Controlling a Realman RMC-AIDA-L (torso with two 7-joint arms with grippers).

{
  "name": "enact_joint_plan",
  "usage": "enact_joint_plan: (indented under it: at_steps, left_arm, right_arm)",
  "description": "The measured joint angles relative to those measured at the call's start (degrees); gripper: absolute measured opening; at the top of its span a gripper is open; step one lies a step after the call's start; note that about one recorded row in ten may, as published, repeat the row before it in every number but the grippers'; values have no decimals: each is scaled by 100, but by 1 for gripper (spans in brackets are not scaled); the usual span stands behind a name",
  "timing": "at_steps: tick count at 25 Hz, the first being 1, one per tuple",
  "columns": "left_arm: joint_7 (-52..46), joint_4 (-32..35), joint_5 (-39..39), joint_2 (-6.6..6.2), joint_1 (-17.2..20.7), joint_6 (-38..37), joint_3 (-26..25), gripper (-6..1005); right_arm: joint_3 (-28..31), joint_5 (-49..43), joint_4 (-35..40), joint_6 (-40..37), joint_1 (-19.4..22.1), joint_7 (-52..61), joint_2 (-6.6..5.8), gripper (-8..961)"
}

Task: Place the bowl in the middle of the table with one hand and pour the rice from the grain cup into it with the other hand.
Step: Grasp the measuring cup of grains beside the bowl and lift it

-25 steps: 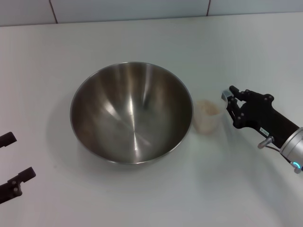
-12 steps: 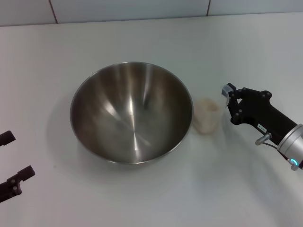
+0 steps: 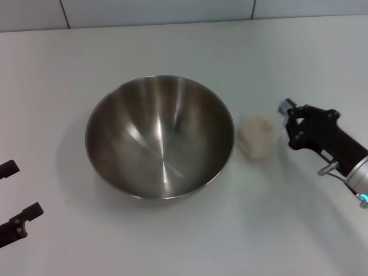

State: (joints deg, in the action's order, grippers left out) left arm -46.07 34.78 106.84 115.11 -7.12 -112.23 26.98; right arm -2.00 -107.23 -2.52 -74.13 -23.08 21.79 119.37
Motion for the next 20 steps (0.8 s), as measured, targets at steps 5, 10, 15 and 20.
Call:
enact_joint_plan:
  at_steps: [5, 10, 15, 20]
  left_arm:
    - [2, -9, 35, 22, 1, 0, -1, 791]
    - [2, -5, 39, 33, 0, 0, 0, 791]
    - [2, -2, 40, 32, 0, 0, 0, 791]
    - [2, 2, 39, 33, 0, 0, 0, 791]
  right_arm:
    - [541, 1, 283, -696, 119, 47, -19, 18]
    - [636, 1, 569, -1168, -119, 171, -29, 18]
    - [444, -50, 645, -1327, -544, 282, -29, 18]
    - [-42, -56, 604, -1344, -944, 295, -22, 18]
